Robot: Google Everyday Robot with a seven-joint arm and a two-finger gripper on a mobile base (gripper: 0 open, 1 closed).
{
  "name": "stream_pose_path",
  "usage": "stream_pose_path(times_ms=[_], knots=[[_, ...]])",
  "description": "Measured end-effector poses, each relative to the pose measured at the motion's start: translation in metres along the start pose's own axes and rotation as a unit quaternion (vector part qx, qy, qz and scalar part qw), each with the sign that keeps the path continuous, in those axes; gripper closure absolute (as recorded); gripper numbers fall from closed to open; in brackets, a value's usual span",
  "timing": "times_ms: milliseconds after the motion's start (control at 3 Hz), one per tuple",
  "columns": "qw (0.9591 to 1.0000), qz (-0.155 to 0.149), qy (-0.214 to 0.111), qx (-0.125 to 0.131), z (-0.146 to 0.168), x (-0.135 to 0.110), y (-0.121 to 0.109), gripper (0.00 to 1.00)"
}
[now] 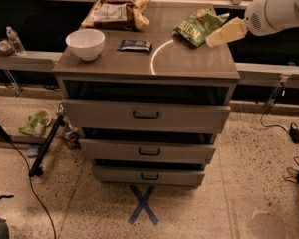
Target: Place green jalapeno chip bag into white bowl
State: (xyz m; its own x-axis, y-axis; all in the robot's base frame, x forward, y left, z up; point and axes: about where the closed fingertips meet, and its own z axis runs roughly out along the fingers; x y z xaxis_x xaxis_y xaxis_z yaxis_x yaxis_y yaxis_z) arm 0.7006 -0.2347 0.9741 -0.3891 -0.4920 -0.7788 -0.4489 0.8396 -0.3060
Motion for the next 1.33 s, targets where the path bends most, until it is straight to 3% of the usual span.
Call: stream_pose_path(times_ms=[333,1333], knots=[[1.0,0.0,0.003,-0.002,0.01,0.002,0.002,0.0],[0.997,0.054,-0.053,0.015,0.099,-0.014,-0.008,0.0]])
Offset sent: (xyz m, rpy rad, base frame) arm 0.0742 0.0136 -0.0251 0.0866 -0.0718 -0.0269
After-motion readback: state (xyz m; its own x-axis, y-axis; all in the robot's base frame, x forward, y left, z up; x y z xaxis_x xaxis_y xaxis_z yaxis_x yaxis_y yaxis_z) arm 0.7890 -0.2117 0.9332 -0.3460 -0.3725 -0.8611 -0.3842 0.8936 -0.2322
